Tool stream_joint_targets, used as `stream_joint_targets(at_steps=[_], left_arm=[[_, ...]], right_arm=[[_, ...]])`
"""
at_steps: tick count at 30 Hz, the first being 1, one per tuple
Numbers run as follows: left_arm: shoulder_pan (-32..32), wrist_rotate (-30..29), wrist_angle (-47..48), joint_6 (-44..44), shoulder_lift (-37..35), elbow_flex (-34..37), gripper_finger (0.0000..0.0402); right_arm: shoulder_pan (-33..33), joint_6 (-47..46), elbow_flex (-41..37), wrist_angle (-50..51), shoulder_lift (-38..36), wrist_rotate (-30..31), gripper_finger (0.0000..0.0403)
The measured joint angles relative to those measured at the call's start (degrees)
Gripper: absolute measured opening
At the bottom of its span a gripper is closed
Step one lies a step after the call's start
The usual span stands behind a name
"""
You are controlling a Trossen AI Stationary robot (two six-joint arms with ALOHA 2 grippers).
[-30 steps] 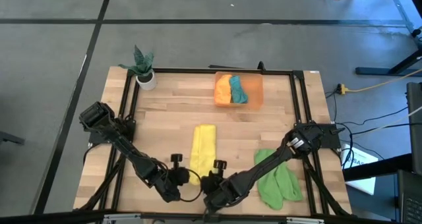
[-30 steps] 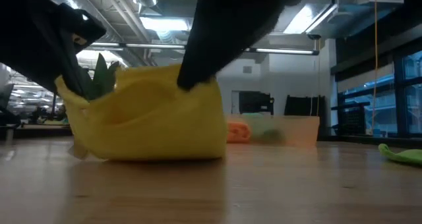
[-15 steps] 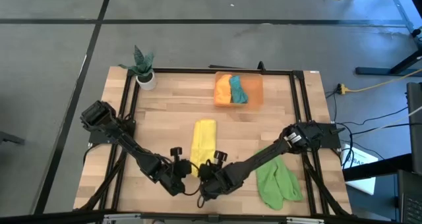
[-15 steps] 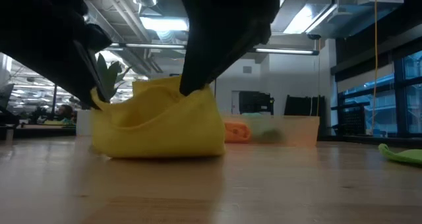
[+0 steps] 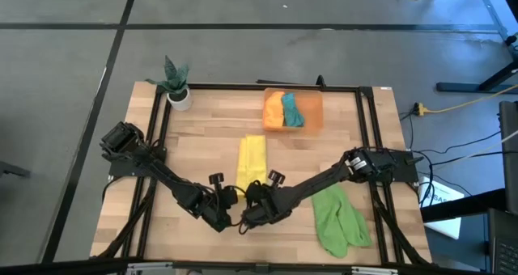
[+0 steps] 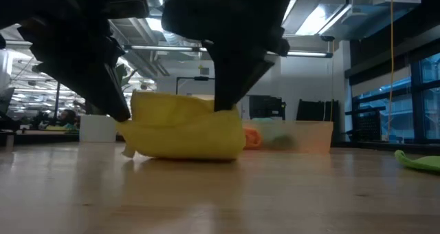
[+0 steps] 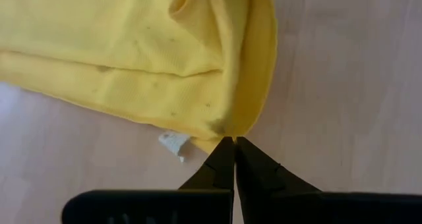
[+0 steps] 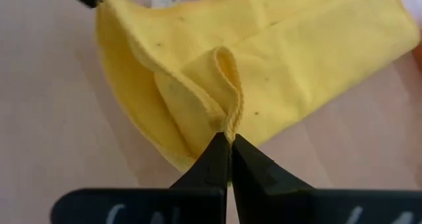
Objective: Roll microfiber towels into tight, uniform cylinder then place into a basket
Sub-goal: Roll the yellow microfiber towel
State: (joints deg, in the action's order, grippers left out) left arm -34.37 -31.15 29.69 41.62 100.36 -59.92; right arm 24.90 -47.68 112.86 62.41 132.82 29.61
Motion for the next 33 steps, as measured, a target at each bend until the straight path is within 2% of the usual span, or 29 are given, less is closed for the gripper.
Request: stream_joint_targets(at_steps=[5,13,17,33], left_arm=[[1.00,-0.26,0.48,-1.64,0.00,0.00,0.0000],[3.07,-1.27,2.67,-4.47,0.00,0.00,0.0001],[2.80,-1.25,4.08,-4.67,-0.28,0.02,0.0005],[3.73,-1.07,13.58,-6.29,-12.28,0.09,0.0004]], right_arm=[[-0.04,0.20,0.01,0.39,0.00,-0.16,0.0010],[-3.54,3.11,0.01,1.38,0.00,-2.70,0.0010],[-6.30,6.22,0.02,1.23,0.00,-7.28,0.0010],[-14.41,16.01,0.24,-2.60,-0.05,-12.14,0.0010]])
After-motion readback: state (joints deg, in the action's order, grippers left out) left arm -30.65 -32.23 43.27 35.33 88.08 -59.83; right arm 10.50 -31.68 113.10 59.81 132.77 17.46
